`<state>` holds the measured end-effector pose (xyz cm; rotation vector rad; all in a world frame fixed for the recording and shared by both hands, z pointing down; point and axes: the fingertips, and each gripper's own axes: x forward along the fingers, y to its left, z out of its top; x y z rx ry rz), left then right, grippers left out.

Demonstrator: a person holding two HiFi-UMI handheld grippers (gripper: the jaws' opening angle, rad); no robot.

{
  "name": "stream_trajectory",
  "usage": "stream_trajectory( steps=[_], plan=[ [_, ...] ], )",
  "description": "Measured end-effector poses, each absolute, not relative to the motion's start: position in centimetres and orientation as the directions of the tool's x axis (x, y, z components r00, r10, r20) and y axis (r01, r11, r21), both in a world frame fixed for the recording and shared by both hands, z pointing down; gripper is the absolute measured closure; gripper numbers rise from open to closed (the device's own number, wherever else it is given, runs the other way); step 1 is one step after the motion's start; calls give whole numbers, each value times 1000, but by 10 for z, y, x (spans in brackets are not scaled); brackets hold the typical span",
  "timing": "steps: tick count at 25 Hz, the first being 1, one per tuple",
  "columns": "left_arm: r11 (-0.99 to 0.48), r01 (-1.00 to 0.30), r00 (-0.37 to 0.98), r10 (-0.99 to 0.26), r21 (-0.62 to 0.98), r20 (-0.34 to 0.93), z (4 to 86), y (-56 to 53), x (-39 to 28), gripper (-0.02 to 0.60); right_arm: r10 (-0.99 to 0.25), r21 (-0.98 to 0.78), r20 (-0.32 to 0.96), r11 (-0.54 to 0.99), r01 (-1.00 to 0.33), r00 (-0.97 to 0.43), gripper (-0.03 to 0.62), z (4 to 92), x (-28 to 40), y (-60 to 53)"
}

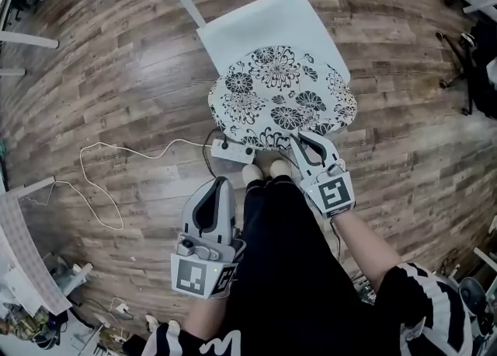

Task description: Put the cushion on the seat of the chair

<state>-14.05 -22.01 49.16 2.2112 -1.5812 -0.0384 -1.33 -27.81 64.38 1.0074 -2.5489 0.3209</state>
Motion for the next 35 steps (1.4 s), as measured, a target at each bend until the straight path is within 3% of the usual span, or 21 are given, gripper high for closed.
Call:
stream_trajectory(
  steps=[35],
  plan=[
    [-221,-900,325,-915,377,240,541,-230,-163,575,-630,8,501,688,-725,-593,559,733,-18,-360]
  ],
)
